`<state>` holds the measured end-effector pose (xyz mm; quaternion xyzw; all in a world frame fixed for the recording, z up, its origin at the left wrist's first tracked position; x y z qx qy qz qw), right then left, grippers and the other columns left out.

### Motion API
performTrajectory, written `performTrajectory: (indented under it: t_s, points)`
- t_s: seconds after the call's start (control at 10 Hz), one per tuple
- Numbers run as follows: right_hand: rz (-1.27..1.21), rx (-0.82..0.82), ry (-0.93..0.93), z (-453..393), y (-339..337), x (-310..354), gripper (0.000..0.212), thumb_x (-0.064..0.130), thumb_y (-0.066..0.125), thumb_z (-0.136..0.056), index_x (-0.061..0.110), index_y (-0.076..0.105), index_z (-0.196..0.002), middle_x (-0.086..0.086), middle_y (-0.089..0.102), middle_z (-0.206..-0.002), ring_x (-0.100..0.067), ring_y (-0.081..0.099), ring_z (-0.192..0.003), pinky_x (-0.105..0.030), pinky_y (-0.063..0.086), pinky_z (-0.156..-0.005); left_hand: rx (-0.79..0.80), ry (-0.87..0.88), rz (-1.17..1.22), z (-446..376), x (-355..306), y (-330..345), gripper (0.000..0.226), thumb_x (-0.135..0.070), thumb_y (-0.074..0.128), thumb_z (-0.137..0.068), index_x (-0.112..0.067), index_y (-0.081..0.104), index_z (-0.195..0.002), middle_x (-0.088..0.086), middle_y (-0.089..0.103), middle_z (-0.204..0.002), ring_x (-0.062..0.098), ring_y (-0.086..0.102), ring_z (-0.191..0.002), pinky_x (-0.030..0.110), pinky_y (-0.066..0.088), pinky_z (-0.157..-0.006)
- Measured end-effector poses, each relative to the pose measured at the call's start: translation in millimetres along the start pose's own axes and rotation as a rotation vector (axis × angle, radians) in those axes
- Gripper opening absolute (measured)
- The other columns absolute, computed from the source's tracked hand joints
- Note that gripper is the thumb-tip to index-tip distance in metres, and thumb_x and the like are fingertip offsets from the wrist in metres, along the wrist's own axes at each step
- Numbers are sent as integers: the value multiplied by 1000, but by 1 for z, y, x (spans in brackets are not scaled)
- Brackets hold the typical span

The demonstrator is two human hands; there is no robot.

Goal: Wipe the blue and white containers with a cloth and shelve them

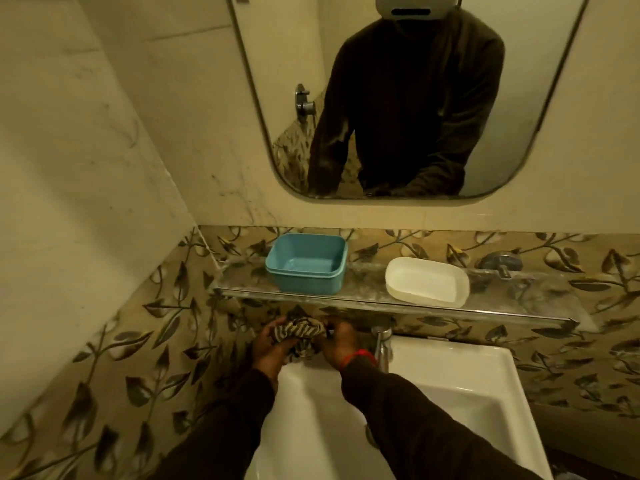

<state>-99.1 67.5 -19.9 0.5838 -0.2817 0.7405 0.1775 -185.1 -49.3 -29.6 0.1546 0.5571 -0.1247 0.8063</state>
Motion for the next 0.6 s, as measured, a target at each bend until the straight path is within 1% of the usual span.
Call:
performTrajectory:
  t_s: [0.1, 0.2, 0.3, 0.4, 0.5, 0.6]
  points:
    - [25, -27, 21, -10, 3, -12, 21, -6, 65, -79, 2, 71, -97, -10, 71, -94, -26, 64, -91, -23, 53, -79, -10, -2, -84, -17, 10, 2, 53, 21, 64, -83, 3, 53, -132, 32, 61, -128, 35, 62, -102, 43, 56, -81]
    - [119, 19, 84, -20, 10, -29, 24, -1, 62, -85, -2, 65, -109, -17, 66, -109, -32, 61, -105, -32, 49, -92, 22, 29, -191, -32, 23, -3, 53, 33, 58, -79, 15, 53, -129, 34, 54, -137, 49, 52, -126, 49, 46, -98]
    - [296, 81, 96, -19, 13, -42, 20, 6, 43, -96, -2, 60, -93, -18, 63, -88, -34, 57, -82, -26, 52, -60, 21, 37, -220, -35, 34, -10, 52, 32, 54, -81, 11, 58, -129, 27, 55, -140, 45, 49, -131, 48, 47, -103]
    - [190, 167, 111, -5, 18, -35, 23, 14, 45, -98, 5, 59, -114, -16, 63, -104, -33, 58, -93, -34, 47, -74, 70, 38, -192, -26, 33, -10, 55, 26, 51, -88, 3, 52, -139, 23, 51, -145, 40, 49, -133, 43, 48, -100]
    - [192, 134, 61, 0, 17, -35, 38, 22, 47, -99, 10, 46, -135, -15, 57, -124, -30, 54, -105, -36, 48, -84, 9, 39, -99, -20, 33, -16, 64, 20, 51, -93, -9, 42, -149, 13, 40, -155, 36, 37, -143, 38, 43, -98]
    - [261, 131, 32, 10, 6, -34, 52, 13, 48, -97, 14, 30, -146, -3, 51, -131, -22, 51, -116, -4, 43, -78, -46, 73, -87, -3, 38, -26, 58, 10, 49, -99, -14, 40, -151, 11, 35, -160, 33, 35, -145, 38, 42, -100]
Point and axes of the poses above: each hand's wrist, its own z-axis away from the middle knuckle, its own y-axis out of the palm, x = y × z, the point moved 2 cm from there along -z, towards the middle knuckle
